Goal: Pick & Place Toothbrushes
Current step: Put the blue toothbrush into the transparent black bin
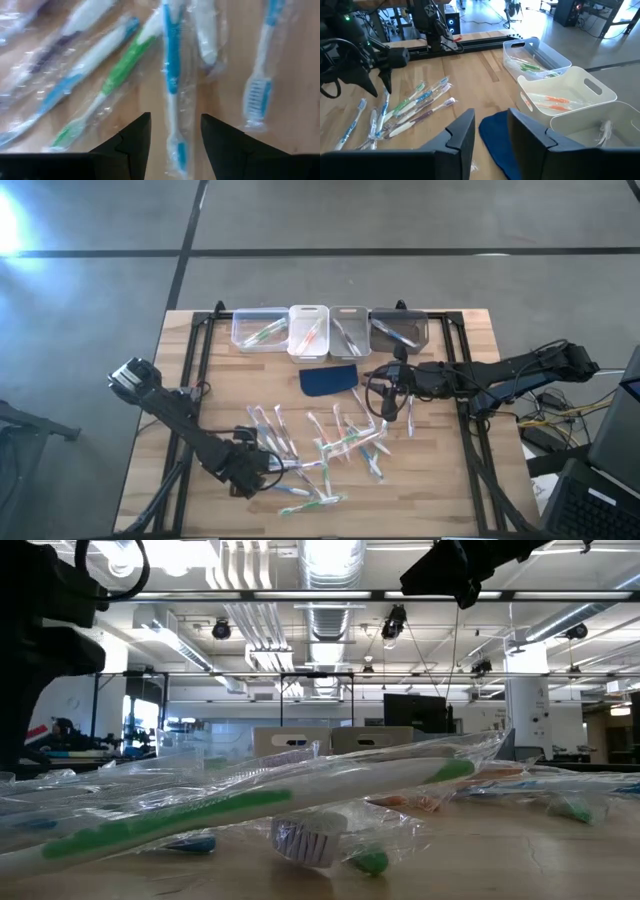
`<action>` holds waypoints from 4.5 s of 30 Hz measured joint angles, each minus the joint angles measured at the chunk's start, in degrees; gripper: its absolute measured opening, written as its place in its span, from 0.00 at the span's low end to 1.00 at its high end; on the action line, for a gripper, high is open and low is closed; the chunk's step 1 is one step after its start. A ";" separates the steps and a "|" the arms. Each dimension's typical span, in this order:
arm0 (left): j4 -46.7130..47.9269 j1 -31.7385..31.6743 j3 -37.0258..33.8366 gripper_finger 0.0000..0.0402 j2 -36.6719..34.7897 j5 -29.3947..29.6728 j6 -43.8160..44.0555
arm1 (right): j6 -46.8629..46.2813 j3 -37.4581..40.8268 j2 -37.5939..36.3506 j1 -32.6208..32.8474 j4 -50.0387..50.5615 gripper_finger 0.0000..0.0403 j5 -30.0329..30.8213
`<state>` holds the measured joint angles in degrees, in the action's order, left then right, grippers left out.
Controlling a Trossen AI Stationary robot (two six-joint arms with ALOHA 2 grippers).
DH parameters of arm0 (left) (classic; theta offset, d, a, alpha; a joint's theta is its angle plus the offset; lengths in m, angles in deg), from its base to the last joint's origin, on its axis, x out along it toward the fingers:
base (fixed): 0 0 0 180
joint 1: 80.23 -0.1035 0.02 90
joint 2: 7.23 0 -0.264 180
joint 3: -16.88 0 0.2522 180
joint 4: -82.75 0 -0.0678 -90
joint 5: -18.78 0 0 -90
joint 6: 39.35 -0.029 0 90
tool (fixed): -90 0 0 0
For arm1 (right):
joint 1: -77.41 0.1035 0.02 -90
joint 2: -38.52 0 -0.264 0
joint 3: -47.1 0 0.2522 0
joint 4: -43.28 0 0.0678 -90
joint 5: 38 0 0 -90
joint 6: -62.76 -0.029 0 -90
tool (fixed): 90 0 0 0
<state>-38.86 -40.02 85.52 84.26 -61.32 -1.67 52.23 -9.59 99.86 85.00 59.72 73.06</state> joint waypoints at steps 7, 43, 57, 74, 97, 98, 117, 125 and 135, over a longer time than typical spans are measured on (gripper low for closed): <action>-2.54 0.00 -2.31 0.44 0.02 -0.27 0.28 | 0.00 0.04 0.00 -0.01 0.00 0.33 0.00; -6.61 -0.24 -5.94 0.02 0.05 -1.62 -3.59 | 0.00 0.11 0.00 0.00 -0.04 0.42 0.04; 15.59 -0.24 7.19 0.02 0.20 3.94 -6.61 | 0.00 0.11 0.00 0.01 -0.02 0.29 0.04; 16.20 -2.64 19.33 0.02 0.07 54.43 -65.53 | -1.46 0.20 0.00 0.01 -0.26 0.16 0.02; -14.94 -22.77 18.98 0.02 0.02 61.17 -128.11 | -1.55 2.12 -0.07 -0.01 -6.34 0.22 0.00; -17.48 -23.22 18.97 0.02 0.02 60.53 -129.52 | -1.57 2.12 -0.07 -0.01 -6.36 0.23 0.00; -50.66 -29.41 18.97 0.02 -0.02 38.71 -159.08 | -8.47 2.12 0.00 -0.01 -6.38 0.42 -0.09; -51.66 -30.63 18.93 0.02 0.88 38.34 -160.72 | -9.94 2.12 0.00 -0.01 -6.51 0.47 -0.22; -56.68 -30.91 18.90 0.02 1.51 37.21 -165.42 | -10.06 2.27 1.46 -0.01 -8.43 0.52 -0.24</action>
<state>-95.54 -70.93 104.42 85.76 -24.11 -167.09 42.17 -7.32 101.32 84.99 51.29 72.82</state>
